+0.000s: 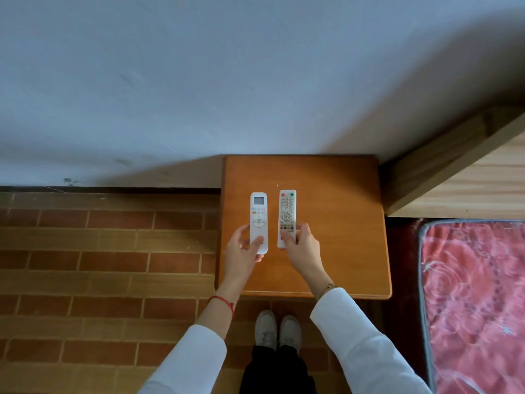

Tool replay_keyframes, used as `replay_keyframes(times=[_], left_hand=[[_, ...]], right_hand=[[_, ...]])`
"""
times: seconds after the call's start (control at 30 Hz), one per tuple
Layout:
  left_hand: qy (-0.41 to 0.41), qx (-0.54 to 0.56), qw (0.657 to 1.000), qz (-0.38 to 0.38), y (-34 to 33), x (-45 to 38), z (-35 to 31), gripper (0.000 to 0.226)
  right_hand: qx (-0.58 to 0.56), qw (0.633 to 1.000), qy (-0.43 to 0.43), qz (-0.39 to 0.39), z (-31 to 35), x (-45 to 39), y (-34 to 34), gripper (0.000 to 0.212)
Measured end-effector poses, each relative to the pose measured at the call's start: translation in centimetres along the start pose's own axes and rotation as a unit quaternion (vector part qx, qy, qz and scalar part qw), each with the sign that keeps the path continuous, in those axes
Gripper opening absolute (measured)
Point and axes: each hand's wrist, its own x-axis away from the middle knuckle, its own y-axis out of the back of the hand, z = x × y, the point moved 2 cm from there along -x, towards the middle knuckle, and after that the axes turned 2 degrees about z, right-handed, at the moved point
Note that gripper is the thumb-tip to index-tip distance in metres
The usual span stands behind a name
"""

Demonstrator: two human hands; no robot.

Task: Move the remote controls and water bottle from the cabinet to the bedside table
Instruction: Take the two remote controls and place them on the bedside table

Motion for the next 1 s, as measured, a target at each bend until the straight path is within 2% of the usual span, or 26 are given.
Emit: replay_keyframes(times=[0.37, 0.53, 0.67, 0.83, 1.0], left_hand=[[-0.019, -0.035, 0.999, -0.013, -0.8, -4.5, 4.7, 0.051], [-0.026, -0.084, 0.995, -0.04, -0.9, -5.9, 6.0, 0.053], [-0.066, -0.133, 0.987, -0.054, -0.8, -6.2, 6.9, 0.056], [-0.107, -0.179, 0.975, -0.072, -0.5, -5.9, 6.9, 0.061], [-0.133, -0.224, 0.963, -0.072, -0.4, -5.6, 6.5, 0.06]], right_hand=[[0.033, 0.999, 0.001, 0.026, -3.4, -3.7, -4.4, 0.026], [0.055, 0.998, 0.001, 0.027, -3.6, -4.5, -5.2, 0.018], [0.129, 0.991, 0.004, 0.034, -3.8, -4.7, -5.9, 0.019], [0.288, 0.957, 0.014, 0.021, -3.9, -4.9, -6.0, 0.027], [0.367, 0.93, 0.016, 0.006, -4.7, -5.2, -5.8, 0.03]])
